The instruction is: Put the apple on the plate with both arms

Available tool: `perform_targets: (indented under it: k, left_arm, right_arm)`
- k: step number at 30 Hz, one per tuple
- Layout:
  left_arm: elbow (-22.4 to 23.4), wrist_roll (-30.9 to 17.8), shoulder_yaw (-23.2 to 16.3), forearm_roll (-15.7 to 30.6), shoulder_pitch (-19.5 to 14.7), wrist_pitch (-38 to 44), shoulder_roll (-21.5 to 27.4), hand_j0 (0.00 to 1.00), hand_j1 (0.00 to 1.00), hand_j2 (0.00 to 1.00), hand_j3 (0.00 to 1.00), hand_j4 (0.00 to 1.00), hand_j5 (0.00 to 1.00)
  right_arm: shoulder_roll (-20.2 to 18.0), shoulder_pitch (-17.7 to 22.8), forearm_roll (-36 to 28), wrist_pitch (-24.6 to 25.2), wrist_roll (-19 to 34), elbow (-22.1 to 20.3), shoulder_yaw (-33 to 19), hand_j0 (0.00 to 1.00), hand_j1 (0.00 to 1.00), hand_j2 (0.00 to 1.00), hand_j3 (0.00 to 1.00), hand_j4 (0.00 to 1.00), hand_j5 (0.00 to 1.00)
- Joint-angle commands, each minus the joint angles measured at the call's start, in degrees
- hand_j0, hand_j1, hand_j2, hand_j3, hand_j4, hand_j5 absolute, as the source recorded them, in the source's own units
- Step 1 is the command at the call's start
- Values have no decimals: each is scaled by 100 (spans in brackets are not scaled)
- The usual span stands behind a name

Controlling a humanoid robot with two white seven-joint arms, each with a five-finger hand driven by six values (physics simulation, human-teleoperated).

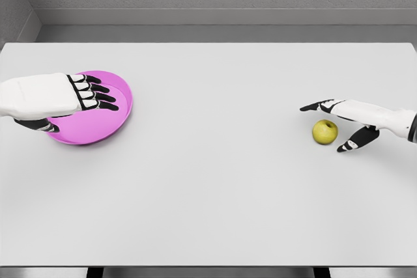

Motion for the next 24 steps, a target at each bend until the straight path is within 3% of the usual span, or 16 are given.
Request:
perform_targets:
  k: [1,9,12,24]
  left_arm:
    - [0,2,4,29,0,11,15,100,100,100,100,100,100]
    - [0,2,4,29,0,11,24,100,100,100,100,100,100]
    - [0,2,4,29,0,11,24,100,100,100,100,100,100]
    - [9,2,13,29,0,11,50,100,100,100,100,100,100]
  right_arm:
    - [-5,-9,-27,15,-2,23,3,100,100,100,100,100,100]
    - [-5,-17,69,15,-2,75,47,99,99,99,99,99,99]
    - [-5,-53,122,15,-2,75,47,92,92,92,92,92,92]
    - [-5,-53,166,15,-2,75,82,81,81,81,81,81,81]
